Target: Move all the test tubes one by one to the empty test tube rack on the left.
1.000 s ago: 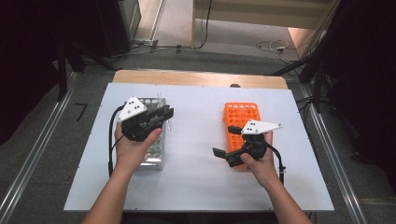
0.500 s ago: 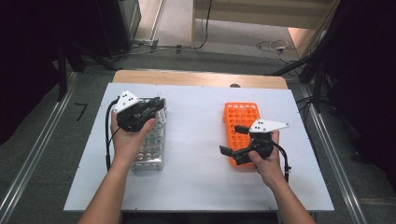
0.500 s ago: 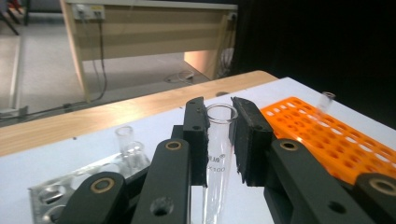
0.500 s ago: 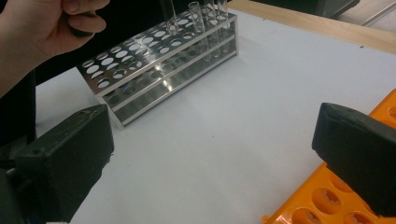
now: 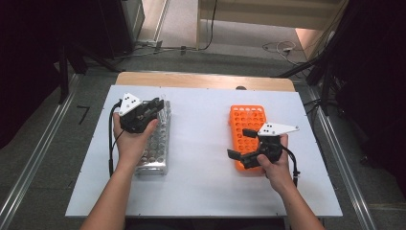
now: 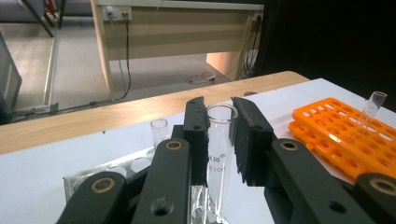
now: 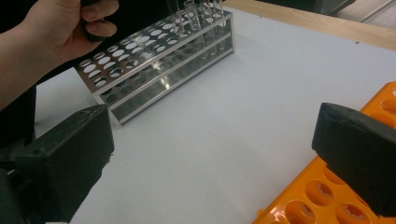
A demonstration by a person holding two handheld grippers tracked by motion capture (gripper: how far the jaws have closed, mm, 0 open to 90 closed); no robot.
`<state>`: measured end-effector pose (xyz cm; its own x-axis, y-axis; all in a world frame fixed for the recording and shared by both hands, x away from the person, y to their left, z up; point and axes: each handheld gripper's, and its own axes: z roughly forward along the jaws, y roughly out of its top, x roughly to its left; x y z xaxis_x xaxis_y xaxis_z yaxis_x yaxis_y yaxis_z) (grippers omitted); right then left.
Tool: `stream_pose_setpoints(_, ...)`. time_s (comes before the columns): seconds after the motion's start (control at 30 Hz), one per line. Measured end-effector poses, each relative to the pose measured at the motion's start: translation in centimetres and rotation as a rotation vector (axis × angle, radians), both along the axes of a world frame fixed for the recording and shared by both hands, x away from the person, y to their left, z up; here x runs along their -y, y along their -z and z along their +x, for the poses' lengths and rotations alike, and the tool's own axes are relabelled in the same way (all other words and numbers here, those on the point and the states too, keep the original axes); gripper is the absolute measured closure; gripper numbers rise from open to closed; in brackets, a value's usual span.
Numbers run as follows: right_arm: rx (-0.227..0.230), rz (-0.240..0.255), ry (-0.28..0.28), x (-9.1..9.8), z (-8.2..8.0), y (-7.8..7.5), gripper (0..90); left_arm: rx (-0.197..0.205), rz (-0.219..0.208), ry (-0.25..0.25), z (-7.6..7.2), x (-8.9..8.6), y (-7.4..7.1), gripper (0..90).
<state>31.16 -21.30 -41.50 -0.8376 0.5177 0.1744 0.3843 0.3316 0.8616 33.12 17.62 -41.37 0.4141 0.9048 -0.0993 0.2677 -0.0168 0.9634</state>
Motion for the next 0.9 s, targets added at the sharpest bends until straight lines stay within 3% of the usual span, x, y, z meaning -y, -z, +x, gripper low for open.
stream_pose_setpoints(0.33, 0.000, -0.002, 0.001, 0.1, -0.1, 0.0, 0.0, 0.022, 0.011, -0.022, 0.0, 0.1, 0.2, 75.3)
stream_pose_setpoints(0.53, -0.001, -0.004, 0.002, 0.1, 0.0, 0.0, 0.0, 0.009, 0.024, -0.010, 0.3, 0.3, 0.4, 75.3)
stream_pose_setpoints(0.7, -0.004, -0.008, 0.002, 0.0, -0.1, 0.1, 0.0, -0.019, 0.034, -0.009, 0.3, 0.4, 0.8, 75.2)
stream_pose_setpoints(0.9, -0.003, -0.007, 0.000, 0.1, -0.1, 0.1, 0.0, -0.061, 0.079, -0.006, 0.5, 0.8, 1.1, 75.0)
